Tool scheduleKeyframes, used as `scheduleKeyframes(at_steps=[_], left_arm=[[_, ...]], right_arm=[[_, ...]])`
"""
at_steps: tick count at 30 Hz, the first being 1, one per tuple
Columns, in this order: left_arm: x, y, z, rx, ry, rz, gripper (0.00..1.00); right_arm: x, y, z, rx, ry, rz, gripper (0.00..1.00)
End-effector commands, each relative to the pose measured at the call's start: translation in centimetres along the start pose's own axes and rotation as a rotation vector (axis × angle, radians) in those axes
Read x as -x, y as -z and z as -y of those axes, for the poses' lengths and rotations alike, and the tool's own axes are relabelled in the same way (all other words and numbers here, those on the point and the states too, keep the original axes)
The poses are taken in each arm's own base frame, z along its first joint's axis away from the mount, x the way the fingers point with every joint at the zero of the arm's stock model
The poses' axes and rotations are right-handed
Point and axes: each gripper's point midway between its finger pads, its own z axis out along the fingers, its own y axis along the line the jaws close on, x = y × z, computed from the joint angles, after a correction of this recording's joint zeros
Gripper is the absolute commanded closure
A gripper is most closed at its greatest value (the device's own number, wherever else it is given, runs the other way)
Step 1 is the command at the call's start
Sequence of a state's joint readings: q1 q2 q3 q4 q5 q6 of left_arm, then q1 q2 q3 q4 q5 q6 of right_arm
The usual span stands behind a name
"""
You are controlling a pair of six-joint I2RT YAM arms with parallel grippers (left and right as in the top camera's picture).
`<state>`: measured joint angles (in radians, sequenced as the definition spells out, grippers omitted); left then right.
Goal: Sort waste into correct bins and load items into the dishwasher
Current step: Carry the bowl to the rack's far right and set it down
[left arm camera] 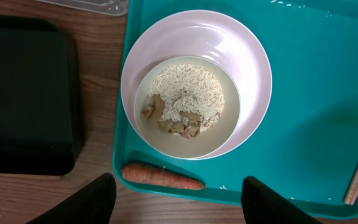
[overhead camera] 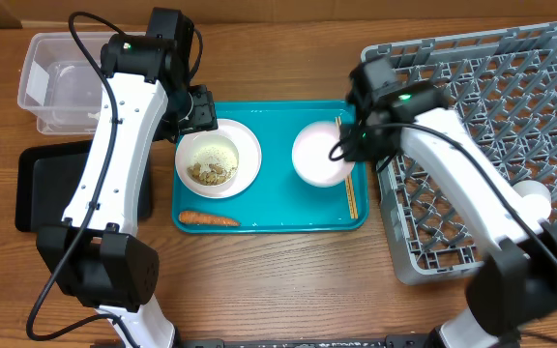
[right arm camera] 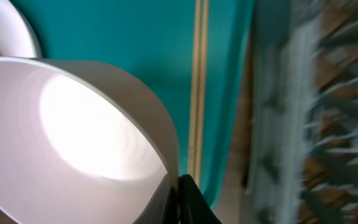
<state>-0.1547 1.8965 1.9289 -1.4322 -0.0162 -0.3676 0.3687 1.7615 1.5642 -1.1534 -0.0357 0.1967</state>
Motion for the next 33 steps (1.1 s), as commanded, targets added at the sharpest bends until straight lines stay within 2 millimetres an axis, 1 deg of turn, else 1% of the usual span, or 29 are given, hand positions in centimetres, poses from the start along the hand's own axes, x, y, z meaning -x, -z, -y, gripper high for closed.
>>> scheduleKeyframes(at_steps=[1,3,5,8,10,12,13,15,16,18,20,23,26,28,30,33], left_arm=[[0.2,0.7,-0.3,0.004,0.011,0.024,0.33],[0.3,0.7,-0.4,0.010,0.011,0.027,0.33],[0.3,0.7,-0.5,0.012,0.011,0.029,0.33],[0.5,0.7,-0.4,0.010,0.008,0.035,0.33],[0.6,0.7,-0.4,0.008,0.008,0.040,0.33],[0.7,0.7,-0.3,0.006,0.007,0.045,0.33],[0.7,0.7,-0.3,0.006,0.005,0.045,0.32],[0.7,0.7,-0.4,0.006,0.005,0.045,0.32],[0.7,0.7,-0.4,0.006,0.005,0.045,0.32],[0.7,0.7,-0.3,0.006,0.005,0.046,0.32],[0.7,0.7,-0.3,0.005,0.005,0.046,0.32],[0.7,0.7,-0.3,0.004,0.006,0.045,0.32],[0.7,0.7,-0.3,0.002,0.005,0.045,0.32],[0.7,0.7,-0.3,0.002,0.005,0.044,0.32],[0.7,0.7,-0.3,0.002,0.005,0.044,0.32],[0.7,0.7,-0.3,0.001,0.005,0.045,0.33]], right_arm=[[3.9,8.0,3.7,-0.227,-0.015,0.293,0.96],[4.9,10.7,6.5,-0.395,-0.048,0.400,0.96],[5.7,13.7,10.1,-0.622,-0.102,0.495,0.96],[6.0,17.2,14.4,-0.889,-0.195,0.579,0.96],[6.0,19.4,17.3,-1.033,-0.303,0.640,0.96],[5.7,21.1,19.8,-1.138,-0.405,0.683,0.96],[5.5,21.9,21.4,-1.191,-0.471,0.706,0.96],[5.2,22.3,24.1,-1.240,-0.549,0.709,0.96],[4.8,22.2,26.7,-1.279,-0.609,0.690,0.96],[4.1,21.5,29.8,-1.332,-0.652,0.637,0.96],[3.3,20.3,32.4,-1.376,-0.674,0.566,0.96],[2.2,18.0,35.7,-1.423,-0.698,0.469,0.96],[1.7,16.0,37.8,-1.446,-0.713,0.413,0.96],[1.8,14.5,38.6,-1.444,-0.714,0.391,0.96],[2.1,12.8,38.9,-1.426,-0.701,0.370,0.96],[2.9,9.0,38.7,-1.317,-0.666,0.332,0.96]])
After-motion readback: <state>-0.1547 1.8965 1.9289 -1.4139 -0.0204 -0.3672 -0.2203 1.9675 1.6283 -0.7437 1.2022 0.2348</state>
